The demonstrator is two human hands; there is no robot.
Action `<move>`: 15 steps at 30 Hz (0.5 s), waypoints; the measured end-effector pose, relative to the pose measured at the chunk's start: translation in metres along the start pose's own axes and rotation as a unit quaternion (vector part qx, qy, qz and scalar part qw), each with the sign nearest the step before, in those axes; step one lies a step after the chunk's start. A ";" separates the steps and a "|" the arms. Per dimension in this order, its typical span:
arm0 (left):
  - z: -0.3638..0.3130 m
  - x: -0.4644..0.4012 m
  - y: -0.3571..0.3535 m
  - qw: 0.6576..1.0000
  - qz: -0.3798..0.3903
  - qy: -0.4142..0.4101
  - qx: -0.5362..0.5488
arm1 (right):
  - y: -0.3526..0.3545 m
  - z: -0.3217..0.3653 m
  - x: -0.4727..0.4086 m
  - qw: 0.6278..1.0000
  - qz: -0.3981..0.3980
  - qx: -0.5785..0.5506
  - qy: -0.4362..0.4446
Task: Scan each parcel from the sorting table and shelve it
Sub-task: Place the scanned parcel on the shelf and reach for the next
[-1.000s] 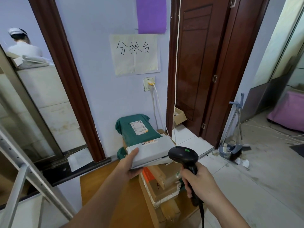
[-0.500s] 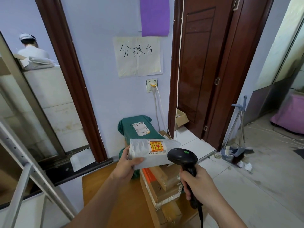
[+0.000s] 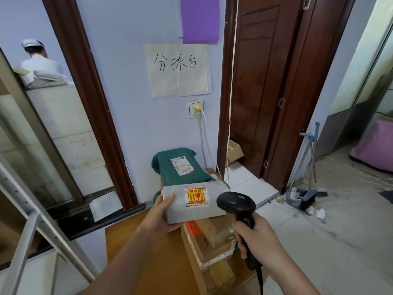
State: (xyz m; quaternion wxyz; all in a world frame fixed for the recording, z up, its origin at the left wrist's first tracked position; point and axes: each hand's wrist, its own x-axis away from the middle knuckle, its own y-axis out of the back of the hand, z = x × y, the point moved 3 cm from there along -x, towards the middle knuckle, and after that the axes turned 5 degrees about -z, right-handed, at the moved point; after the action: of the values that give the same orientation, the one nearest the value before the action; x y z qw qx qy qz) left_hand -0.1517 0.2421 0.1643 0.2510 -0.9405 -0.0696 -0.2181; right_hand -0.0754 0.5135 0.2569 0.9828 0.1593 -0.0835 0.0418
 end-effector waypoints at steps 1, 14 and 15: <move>-0.001 0.000 -0.001 0.999 -0.026 0.024 0.027 | -0.001 0.000 0.000 1.000 0.002 0.000 0.000; -0.009 -0.009 -0.006 0.992 -0.106 0.049 0.038 | -0.009 0.004 -0.006 1.000 0.008 -0.002 -0.007; -0.009 -0.009 -0.006 0.996 -0.083 0.031 0.031 | -0.010 0.004 -0.006 1.000 0.008 -0.005 -0.009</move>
State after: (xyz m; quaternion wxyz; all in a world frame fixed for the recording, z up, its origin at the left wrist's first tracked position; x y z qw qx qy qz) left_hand -0.1642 0.2425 0.1694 0.2631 -0.9161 -0.1466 -0.2648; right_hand -0.0811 0.5027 0.2568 0.9825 0.1538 -0.0933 0.0475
